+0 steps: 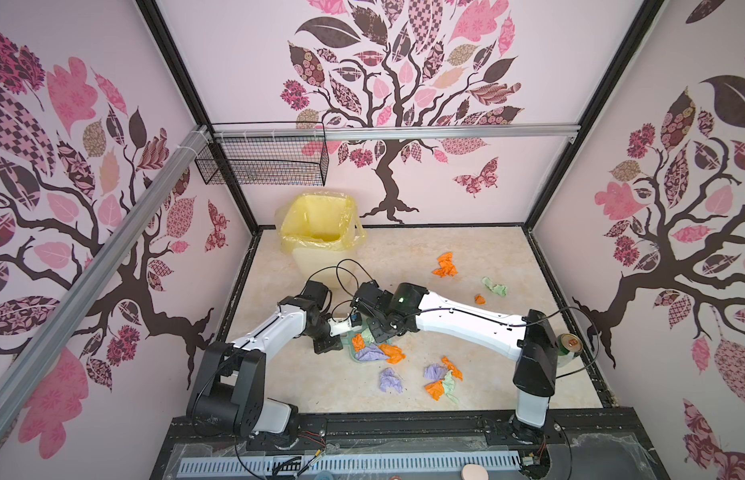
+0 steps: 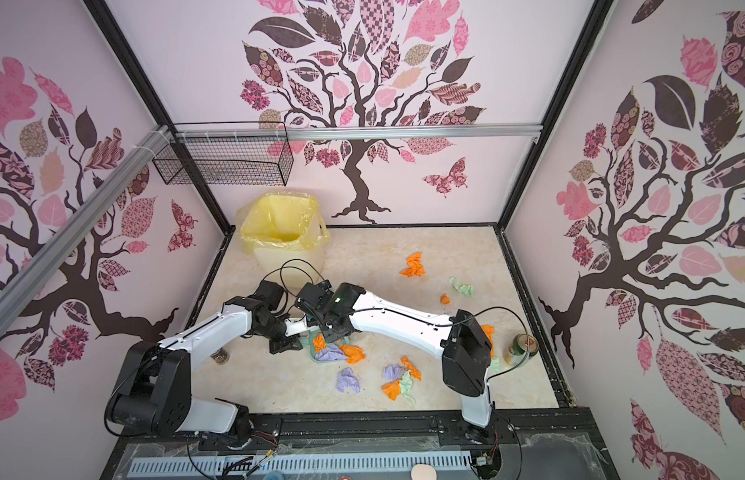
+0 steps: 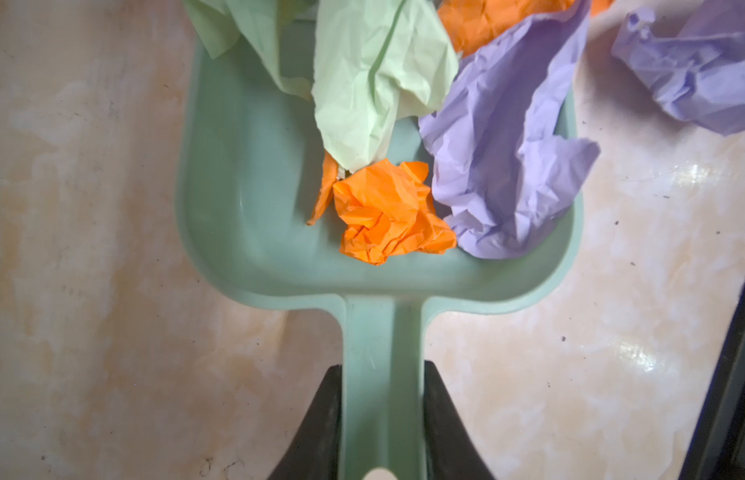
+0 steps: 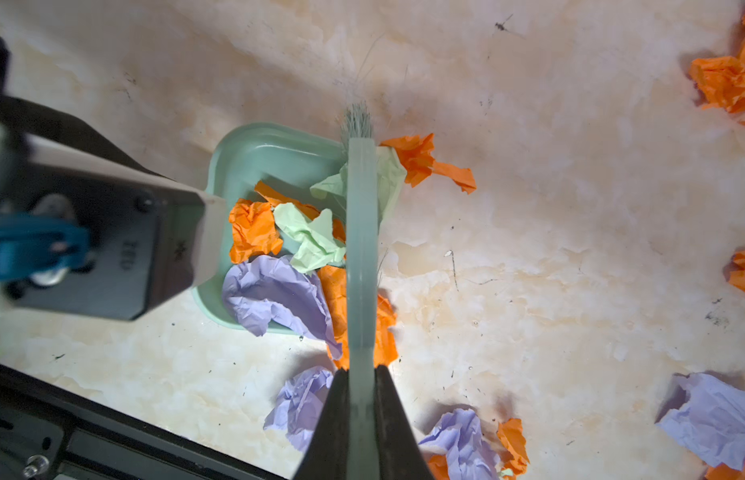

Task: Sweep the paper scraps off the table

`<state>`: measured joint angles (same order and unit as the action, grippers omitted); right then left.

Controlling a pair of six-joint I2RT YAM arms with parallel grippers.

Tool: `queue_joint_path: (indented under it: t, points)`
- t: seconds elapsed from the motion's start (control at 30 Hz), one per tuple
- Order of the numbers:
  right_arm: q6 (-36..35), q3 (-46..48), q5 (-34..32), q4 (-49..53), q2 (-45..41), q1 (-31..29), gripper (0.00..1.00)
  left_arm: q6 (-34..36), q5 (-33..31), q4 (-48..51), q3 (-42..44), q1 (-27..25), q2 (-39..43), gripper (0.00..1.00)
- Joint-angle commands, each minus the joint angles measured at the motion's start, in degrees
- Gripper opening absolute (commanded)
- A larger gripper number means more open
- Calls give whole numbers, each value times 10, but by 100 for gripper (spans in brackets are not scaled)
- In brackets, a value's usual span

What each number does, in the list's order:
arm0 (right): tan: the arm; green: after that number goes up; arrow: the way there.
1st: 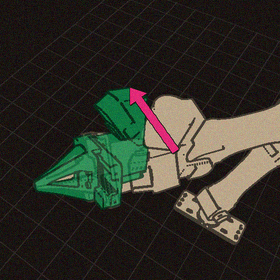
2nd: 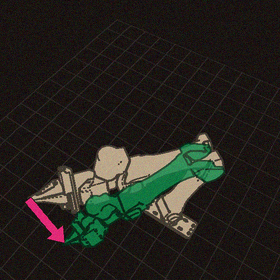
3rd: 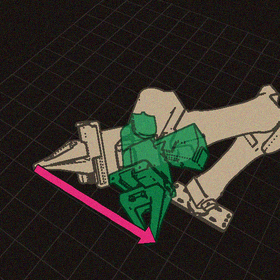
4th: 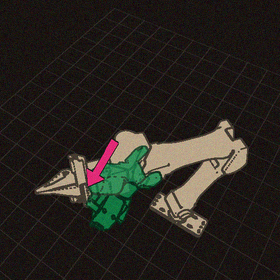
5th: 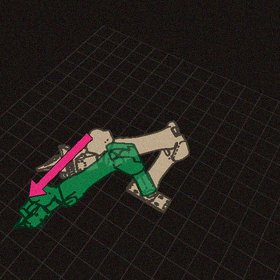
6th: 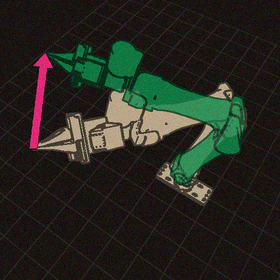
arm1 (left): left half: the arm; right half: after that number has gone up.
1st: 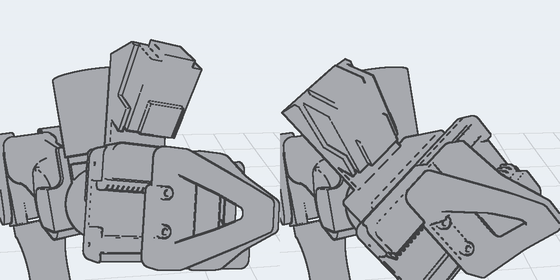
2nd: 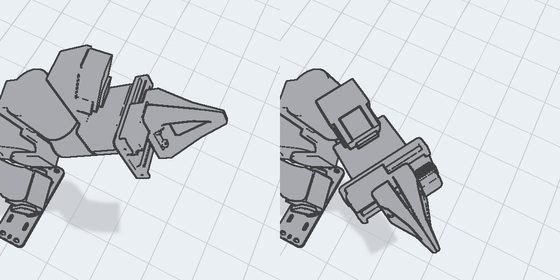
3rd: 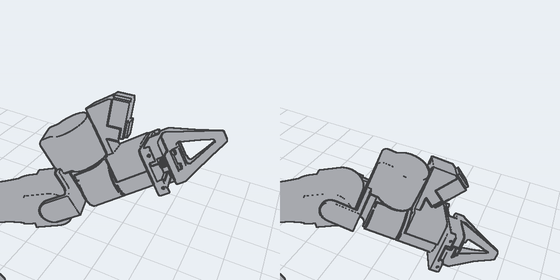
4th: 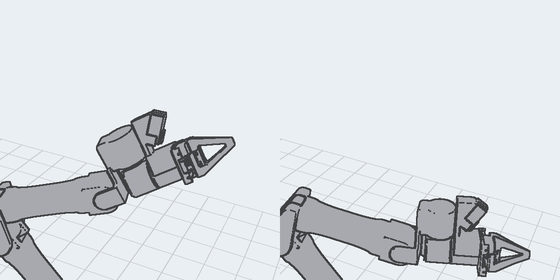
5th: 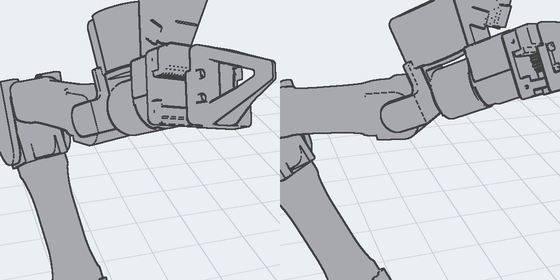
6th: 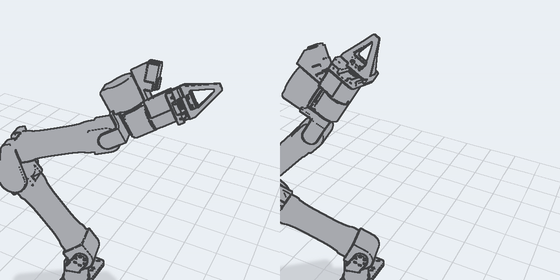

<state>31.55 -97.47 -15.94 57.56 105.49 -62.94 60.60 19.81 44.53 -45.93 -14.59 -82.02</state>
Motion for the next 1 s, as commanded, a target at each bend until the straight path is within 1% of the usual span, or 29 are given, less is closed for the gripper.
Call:
queue_joint_path:
  t: [0.0,0.2,0.33,0.37,0.43,0.47,0.5,0.6,0.67,0.77,0.9,0.97]
  points:
    - [16,4,-28,8,-76,-3,0,-1,-2,-4,8,-3,2,0]
    - [30,45,-36,17,-154,-4,0,-4,10,1,7,-2,8,0]
    - [47,71,-63,66,-202,-3,0,3,11,7,5,2,16,0]
    - [33,81,-46,71,-216,-3,0,6,11,8,6,5,17,0]
    - [-7,122,33,44,-252,-5,0,12,12,8,4,13,18,0]
    - [-18,149,86,19,-273,-4,0,16,14,10,3,19,16,0]
    - [-22,174,133,-6,-292,-4,0,19,18,12,-1,26,12,0]
    - [-11,229,216,-65,-327,-5,0,35,37,28,-21,54,-4,0]
    - [-12,253,271,-96,-332,-5,0,43,43,36,-33,71,-14,0]
    - [-18,273,322,-135,-322,-6,0,51,39,32,-32,85,-13,0]
    - [-44,282,392,-164,-285,-6,0,55,41,30,-17,87,3,0]
    - [-61,273,389,-141,-262,-6,0,55,39,33,-12,86,9,0]
